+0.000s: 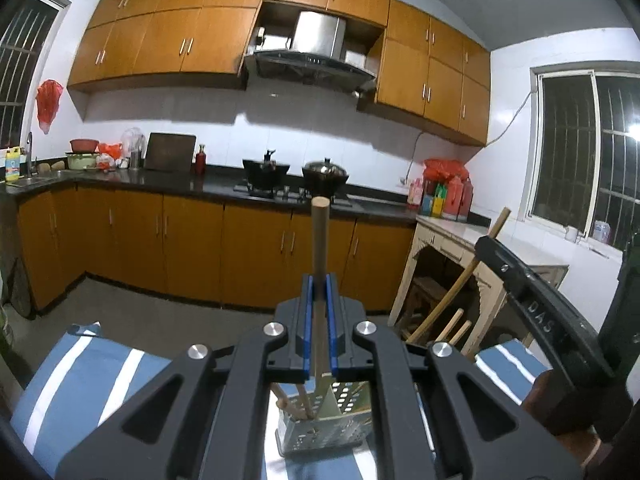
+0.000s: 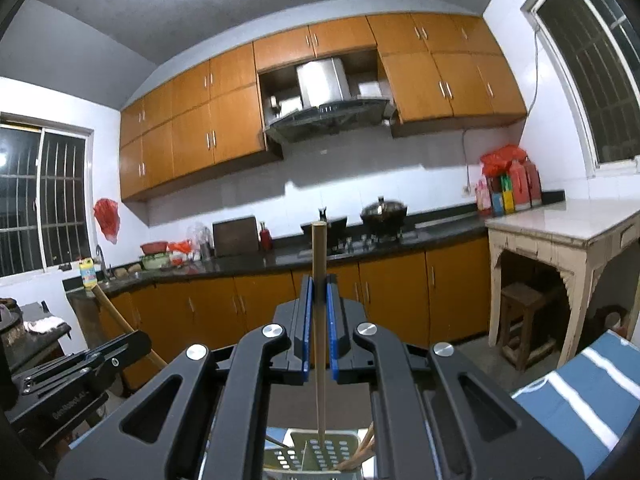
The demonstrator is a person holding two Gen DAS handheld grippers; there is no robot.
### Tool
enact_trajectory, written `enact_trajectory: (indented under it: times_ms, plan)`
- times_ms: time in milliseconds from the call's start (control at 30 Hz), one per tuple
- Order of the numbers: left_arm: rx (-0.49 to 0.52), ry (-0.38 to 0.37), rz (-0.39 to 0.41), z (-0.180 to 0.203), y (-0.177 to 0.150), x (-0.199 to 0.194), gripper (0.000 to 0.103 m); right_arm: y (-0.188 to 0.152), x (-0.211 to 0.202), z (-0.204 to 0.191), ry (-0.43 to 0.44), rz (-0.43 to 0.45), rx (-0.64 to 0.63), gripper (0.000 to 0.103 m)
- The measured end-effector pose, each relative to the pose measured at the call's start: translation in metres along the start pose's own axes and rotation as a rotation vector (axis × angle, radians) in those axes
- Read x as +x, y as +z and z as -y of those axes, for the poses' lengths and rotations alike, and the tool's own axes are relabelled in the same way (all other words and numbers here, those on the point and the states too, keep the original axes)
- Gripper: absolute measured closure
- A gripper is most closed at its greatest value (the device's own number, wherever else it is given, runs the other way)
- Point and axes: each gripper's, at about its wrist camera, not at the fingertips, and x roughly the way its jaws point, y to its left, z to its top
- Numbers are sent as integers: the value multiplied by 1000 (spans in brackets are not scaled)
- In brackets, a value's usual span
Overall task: Organize utensils
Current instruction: 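Lower both chopsticks upright into the holder, then open both grippers to release the chopsticks and pull back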
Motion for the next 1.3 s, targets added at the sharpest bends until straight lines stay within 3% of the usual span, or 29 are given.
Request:
enact_trajectory:
  times_ms: [233, 800, 833, 933, 1100, 1167, 1300]
  plan:
    - [7, 4, -56, -4, -14, 15, 96, -16, 7, 3, -6, -51, 1, 96]
    - [9, 18, -109, -3, -26, 34, 95, -31, 24, 11, 10, -145, 31, 94]
    - [8, 20, -107, -4, -27, 33, 91, -30, 23, 12, 10, -147, 33, 89]
    - [9, 25, -101, -5, -24, 29, 75, -27, 14, 12, -3, -126, 25, 55]
    - [7, 22, -86, -4, -20, 16, 68, -18, -4, 17, -9, -111, 15, 53]
    - [7, 27, -72, -3, -18, 8, 60, -16, -11, 19, -13, -103, 16, 49]
    - [5, 28, -51, 0, -13, -9, 58, -8, -28, 22, -13, -85, 25, 46]
